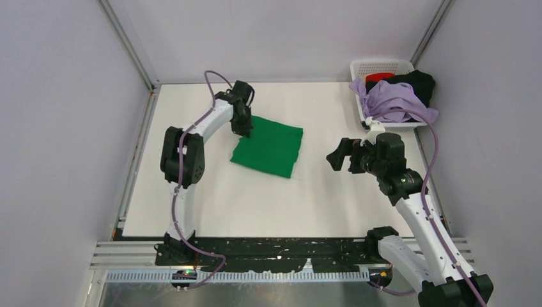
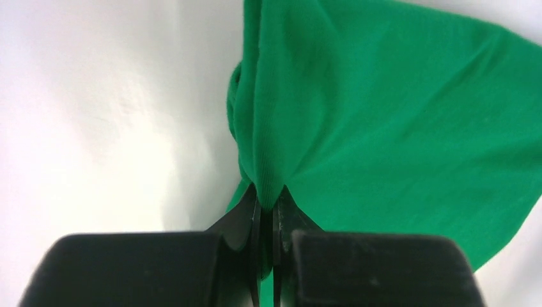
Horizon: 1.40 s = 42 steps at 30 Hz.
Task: Fold and stack the t-shirts
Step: Put the neatly folded tshirt into the corner of the board with the left arm
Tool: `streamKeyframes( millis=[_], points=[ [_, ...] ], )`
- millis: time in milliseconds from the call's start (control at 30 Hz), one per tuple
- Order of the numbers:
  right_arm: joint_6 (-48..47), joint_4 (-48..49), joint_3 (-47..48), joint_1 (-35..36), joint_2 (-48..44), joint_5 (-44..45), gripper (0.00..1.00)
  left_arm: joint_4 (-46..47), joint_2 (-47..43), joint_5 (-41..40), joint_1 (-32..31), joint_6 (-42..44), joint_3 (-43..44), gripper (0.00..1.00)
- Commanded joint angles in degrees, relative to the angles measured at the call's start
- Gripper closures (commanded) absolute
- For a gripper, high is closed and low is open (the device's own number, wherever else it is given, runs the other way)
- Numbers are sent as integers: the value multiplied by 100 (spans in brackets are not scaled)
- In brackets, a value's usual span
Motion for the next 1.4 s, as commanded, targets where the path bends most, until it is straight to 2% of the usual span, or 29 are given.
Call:
streamKeyframes(
  millis=[0,133,267,367,533,633,900,1033,1267,1367],
  points=[
    [-133,97,29,-35,-102,476,5,-428,190,-1184,431,447,791,100],
    [-157,224,2,-45,-119,657,5,-568,739,-1214,859,460,1715,100],
    [-175,322,-37,-76,-75,625,5,-753,1493,-738,1315,341,3005,100],
    [-189,325,-48,-96,-69,686,5,-858,1829,-658,1565,596,3779,100],
    [-191,337,-99,-103,68,721,5,-723,1451,-435,1943,1156,3584,100],
    [-198,290,-65,-111,185,675,5,-622,1256,-676,2116,1439,3483,100],
    [-193,239,-69,-114,233,766,5,-425,1551,-906,2640,2002,4002,100],
    [-174,158,-66,-114,236,708,4,-43,1625,-1435,2728,2195,3994,100],
    [-147,37,-28,-115,134,871,5,600,1835,-1728,3013,2422,4199,100],
    [-139,-22,-24,-114,114,951,5,1035,1905,-2210,3071,2580,4189,100]
  ],
)
